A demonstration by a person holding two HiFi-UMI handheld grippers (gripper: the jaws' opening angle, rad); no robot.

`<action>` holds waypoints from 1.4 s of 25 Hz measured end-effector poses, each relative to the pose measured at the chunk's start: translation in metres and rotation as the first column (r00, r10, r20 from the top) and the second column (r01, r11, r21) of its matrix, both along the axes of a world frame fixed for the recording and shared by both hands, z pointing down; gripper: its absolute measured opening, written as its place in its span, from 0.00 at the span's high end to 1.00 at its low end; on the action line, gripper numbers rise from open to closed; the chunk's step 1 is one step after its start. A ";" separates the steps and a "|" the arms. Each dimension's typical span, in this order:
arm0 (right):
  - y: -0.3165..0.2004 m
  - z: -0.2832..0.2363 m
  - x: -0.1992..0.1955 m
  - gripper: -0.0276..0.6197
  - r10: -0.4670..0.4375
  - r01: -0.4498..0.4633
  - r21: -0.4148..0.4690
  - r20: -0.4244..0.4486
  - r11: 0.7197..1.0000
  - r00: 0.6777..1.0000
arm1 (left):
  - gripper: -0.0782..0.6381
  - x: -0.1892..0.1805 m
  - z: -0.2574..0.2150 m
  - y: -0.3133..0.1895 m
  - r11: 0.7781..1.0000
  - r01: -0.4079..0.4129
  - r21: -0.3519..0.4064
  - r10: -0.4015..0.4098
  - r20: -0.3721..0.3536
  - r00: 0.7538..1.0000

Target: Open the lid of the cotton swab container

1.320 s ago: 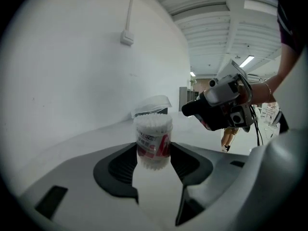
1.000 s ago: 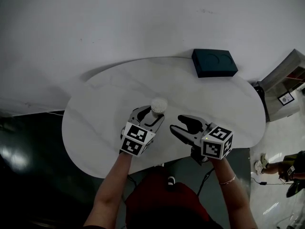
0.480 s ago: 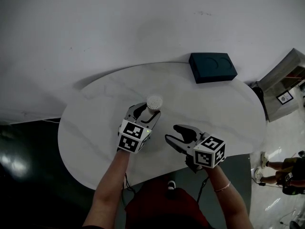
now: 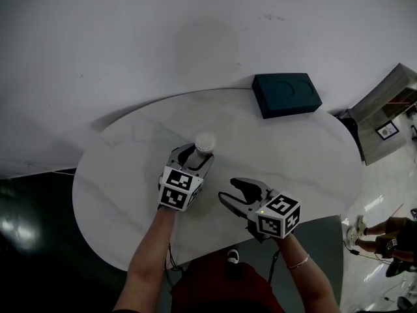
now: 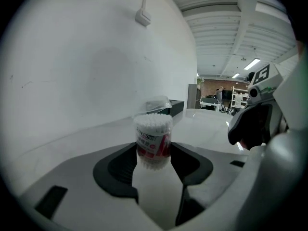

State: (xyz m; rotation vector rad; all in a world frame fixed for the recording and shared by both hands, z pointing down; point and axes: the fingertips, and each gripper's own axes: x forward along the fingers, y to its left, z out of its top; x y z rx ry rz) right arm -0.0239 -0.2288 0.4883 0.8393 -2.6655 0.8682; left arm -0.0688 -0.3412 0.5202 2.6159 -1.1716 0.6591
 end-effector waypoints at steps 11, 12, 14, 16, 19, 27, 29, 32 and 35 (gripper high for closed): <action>-0.002 0.006 0.007 0.59 -0.004 0.004 -0.012 -0.016 1.000 1.000 | 0.57 0.000 0.017 -0.003 1.000 -0.004 -0.015 0.005 0.064 0.998; -0.001 0.006 0.008 0.59 -0.005 0.005 -0.013 -0.017 1.000 1.000 | 0.57 0.001 0.017 -0.003 1.000 -0.005 -0.017 0.006 0.074 0.997; 0.000 0.006 0.009 0.59 -0.005 0.005 -0.016 -0.019 1.000 1.000 | 0.57 0.001 0.017 -0.003 1.000 -0.004 -0.020 0.006 0.083 0.996; 0.001 0.006 0.011 0.59 -0.007 0.006 -0.019 -0.024 1.000 1.000 | 0.57 0.002 0.018 -0.003 1.000 -0.004 -0.026 0.006 0.094 0.996; 0.005 0.007 0.014 0.59 -0.010 0.009 -0.025 -0.029 1.000 1.000 | 0.57 0.004 0.022 -0.002 0.999 -0.009 -0.031 0.013 0.120 0.993; 0.010 0.004 0.017 0.59 -0.015 0.014 -0.021 -0.027 1.000 1.000 | 0.57 0.003 0.023 -0.002 1.000 0.001 -0.027 0.003 0.146 0.989; 0.013 0.004 0.017 0.59 -0.018 0.018 -0.019 -0.029 1.000 0.999 | 0.57 0.004 0.025 0.000 0.999 -0.012 -0.032 0.017 0.155 0.988; 0.016 0.004 0.016 0.59 -0.027 0.026 -0.018 -0.032 0.999 0.999 | 0.55 0.006 0.027 0.004 0.999 -0.023 -0.043 0.030 0.169 0.985; 0.017 0.002 0.017 0.59 -0.020 0.020 -0.014 -0.029 1.000 0.999 | 0.53 0.004 0.029 0.007 0.999 -0.004 -0.052 0.013 0.176 0.984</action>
